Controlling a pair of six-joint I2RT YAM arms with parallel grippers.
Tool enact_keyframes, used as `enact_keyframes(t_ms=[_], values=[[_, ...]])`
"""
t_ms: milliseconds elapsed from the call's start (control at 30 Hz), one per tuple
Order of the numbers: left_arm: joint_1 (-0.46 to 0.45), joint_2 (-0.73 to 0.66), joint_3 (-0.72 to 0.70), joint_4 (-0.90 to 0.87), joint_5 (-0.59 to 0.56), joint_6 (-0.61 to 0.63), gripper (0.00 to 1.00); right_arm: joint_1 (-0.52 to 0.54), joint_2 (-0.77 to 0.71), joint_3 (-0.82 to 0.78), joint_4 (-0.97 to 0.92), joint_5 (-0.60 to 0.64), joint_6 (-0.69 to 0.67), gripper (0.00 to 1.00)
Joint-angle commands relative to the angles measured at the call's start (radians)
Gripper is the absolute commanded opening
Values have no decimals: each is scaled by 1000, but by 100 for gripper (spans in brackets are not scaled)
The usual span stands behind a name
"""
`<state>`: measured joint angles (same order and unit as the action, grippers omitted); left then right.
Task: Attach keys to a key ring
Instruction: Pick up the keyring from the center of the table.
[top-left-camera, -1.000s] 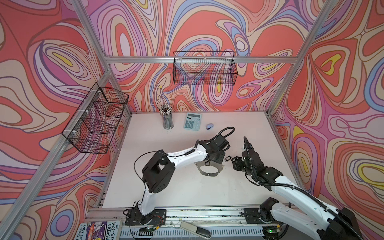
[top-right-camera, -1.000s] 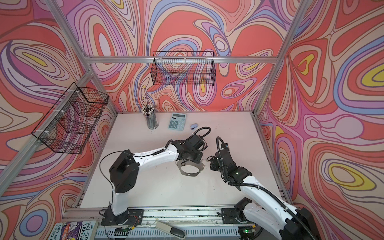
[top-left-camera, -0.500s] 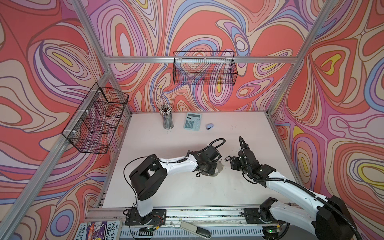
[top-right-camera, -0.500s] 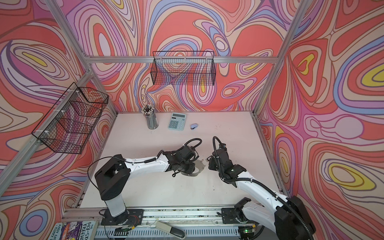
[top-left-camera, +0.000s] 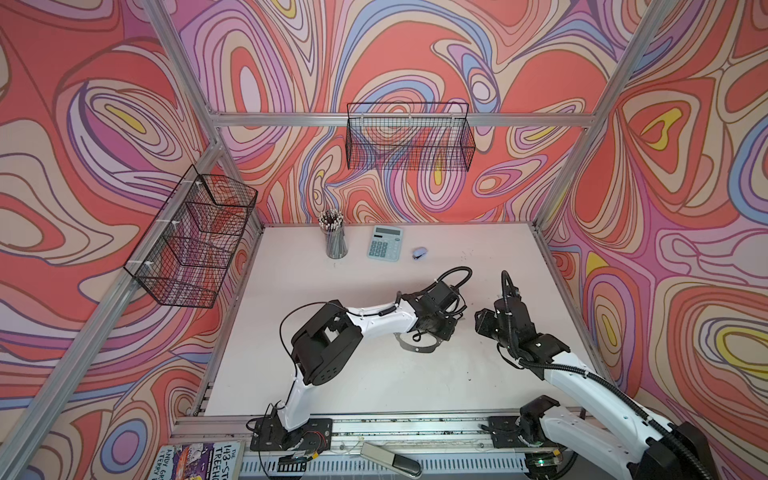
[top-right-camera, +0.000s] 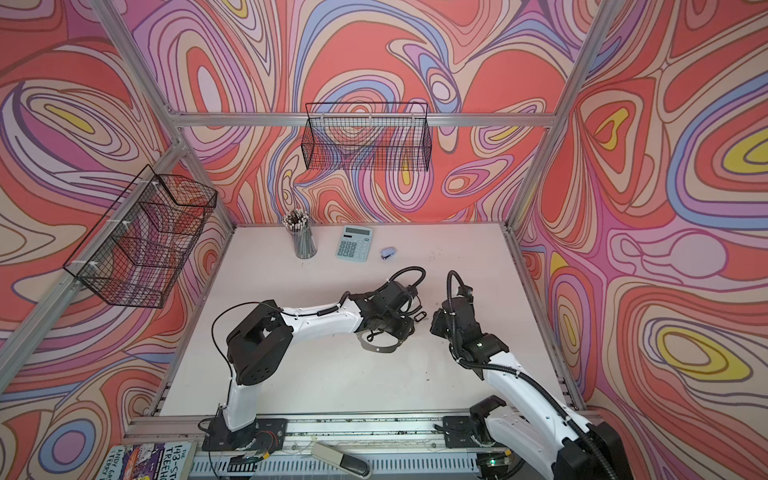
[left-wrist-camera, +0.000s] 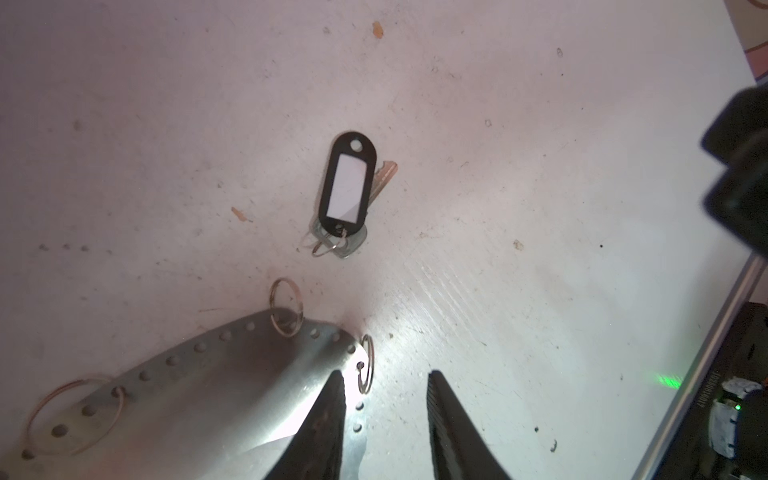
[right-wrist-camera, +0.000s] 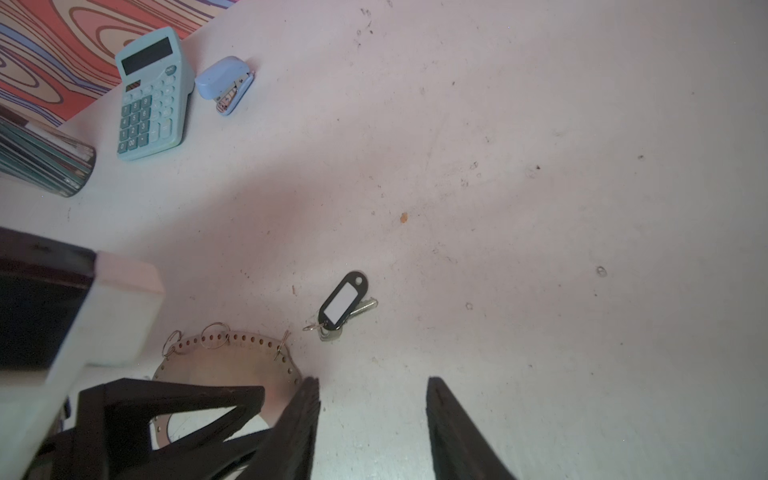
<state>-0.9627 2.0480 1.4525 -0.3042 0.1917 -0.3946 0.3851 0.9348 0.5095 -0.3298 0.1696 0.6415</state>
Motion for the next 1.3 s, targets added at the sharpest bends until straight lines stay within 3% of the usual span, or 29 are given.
enact_keyframes(t_ms=[0,333,400,600,700,767,1100,1267], values=[[-6,39,41,-80,6,47,34,-15,-16,-17,-16,-15,8,45],[-6,93,82,-135,-26,65,26,-28,-26,-17,-12,-32,1,45],[-6,91,80,-122,-29,57,18,-28,-28,-19,-10,-34,0,45],[-6,55,65,-101,-44,47,15,-28,-34,-25,-9,-36,-2,45],[-5,41,57,-94,-52,45,1,-28,-36,-31,-1,-46,-2,45],[-7,23,52,-95,-52,39,0,-28,-37,-33,6,-59,-2,46],[-1,-283,-52,-76,-65,50,0,-28,-95,36,111,-257,-74,49],[65,-457,-102,-58,60,71,0,-28,-96,76,276,-390,-92,49]])
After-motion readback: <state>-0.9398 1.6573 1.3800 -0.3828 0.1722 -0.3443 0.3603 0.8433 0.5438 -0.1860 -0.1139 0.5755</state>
